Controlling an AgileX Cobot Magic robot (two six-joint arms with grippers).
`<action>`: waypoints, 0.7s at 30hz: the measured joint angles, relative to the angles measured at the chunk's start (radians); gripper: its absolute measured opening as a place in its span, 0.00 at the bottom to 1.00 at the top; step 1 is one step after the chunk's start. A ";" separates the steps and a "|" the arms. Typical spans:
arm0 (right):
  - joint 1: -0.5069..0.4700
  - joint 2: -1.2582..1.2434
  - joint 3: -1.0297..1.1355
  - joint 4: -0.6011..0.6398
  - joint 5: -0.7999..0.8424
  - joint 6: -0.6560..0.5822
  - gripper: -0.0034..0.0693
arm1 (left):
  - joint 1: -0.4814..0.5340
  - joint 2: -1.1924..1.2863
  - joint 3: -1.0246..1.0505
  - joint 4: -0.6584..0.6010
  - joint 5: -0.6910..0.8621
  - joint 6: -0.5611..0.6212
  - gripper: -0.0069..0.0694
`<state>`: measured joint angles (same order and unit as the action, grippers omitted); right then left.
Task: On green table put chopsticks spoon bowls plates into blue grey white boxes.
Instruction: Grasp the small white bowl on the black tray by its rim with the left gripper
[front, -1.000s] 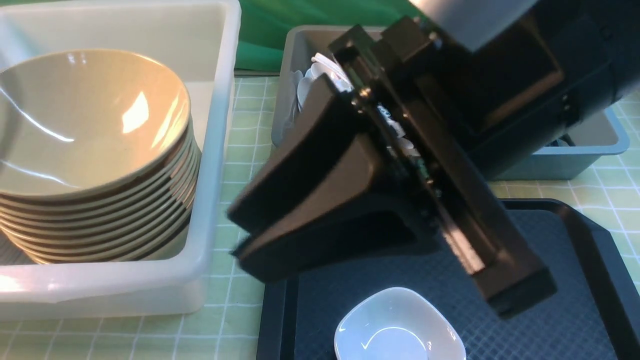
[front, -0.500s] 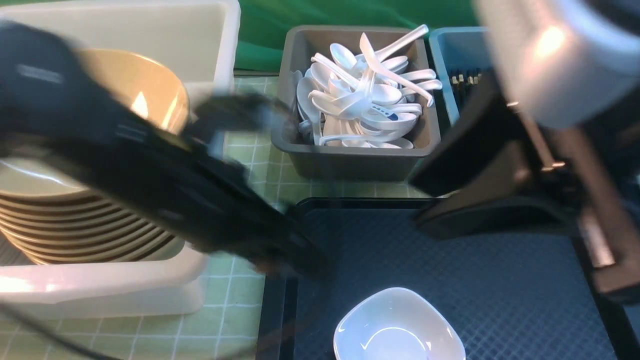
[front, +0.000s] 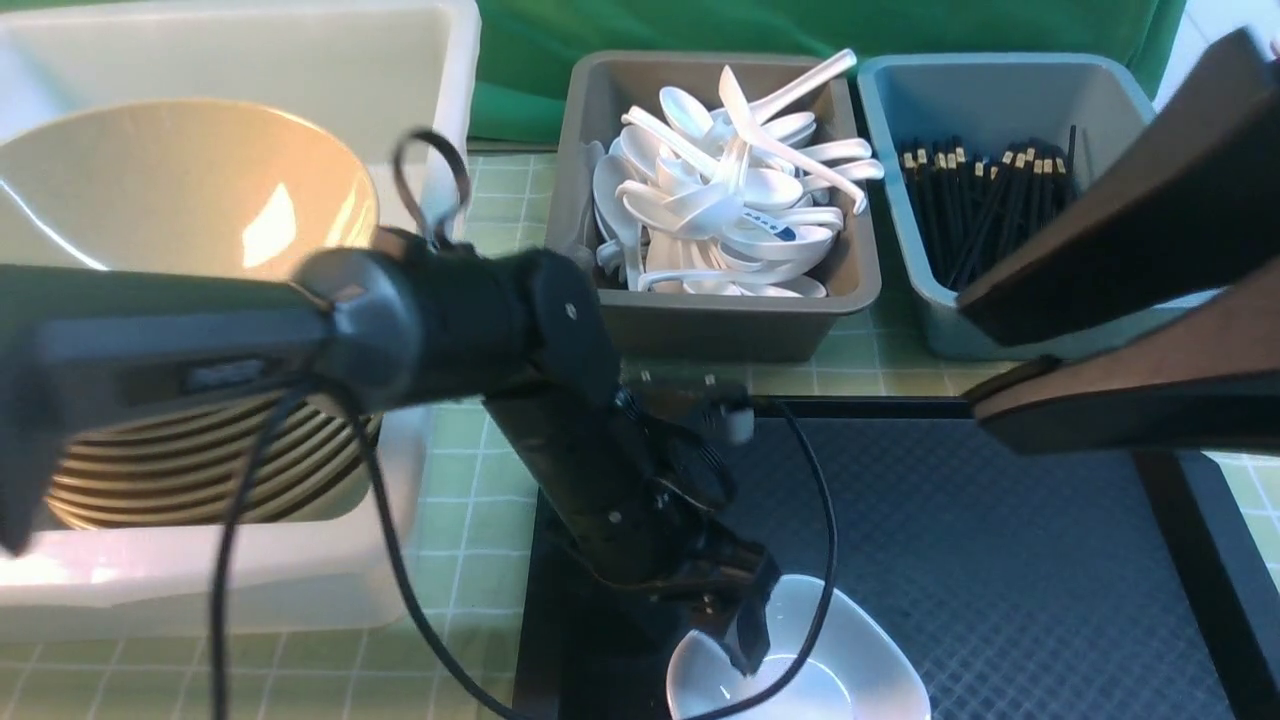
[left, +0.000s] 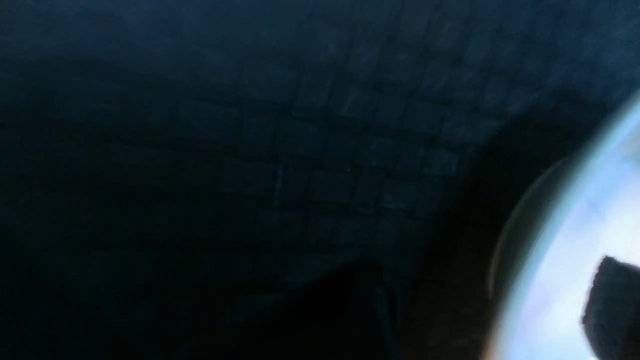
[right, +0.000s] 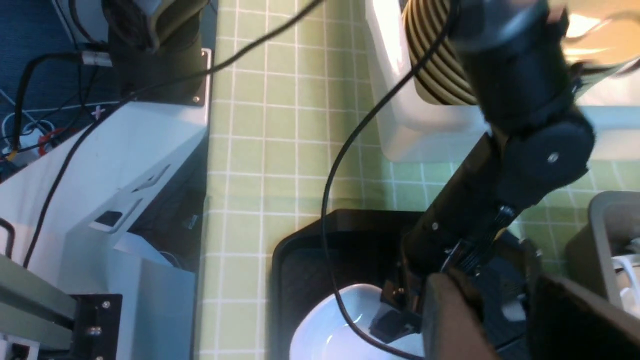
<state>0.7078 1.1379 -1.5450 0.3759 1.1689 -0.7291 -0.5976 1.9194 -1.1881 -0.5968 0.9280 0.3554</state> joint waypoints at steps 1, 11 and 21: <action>0.000 -0.001 0.000 -0.005 0.000 0.000 0.37 | 0.000 0.012 -0.003 -0.018 0.010 0.022 0.67; 0.000 0.000 0.000 -0.019 0.000 0.000 0.37 | 0.025 0.017 -0.003 -0.071 0.067 0.078 0.11; 0.000 0.005 0.000 0.012 -0.030 -0.032 0.37 | 0.333 -0.456 -0.019 -0.089 0.220 0.056 0.11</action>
<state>0.7078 1.1428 -1.5450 0.3879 1.1384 -0.7615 -0.2646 1.4635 -1.2072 -0.6854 1.1483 0.4118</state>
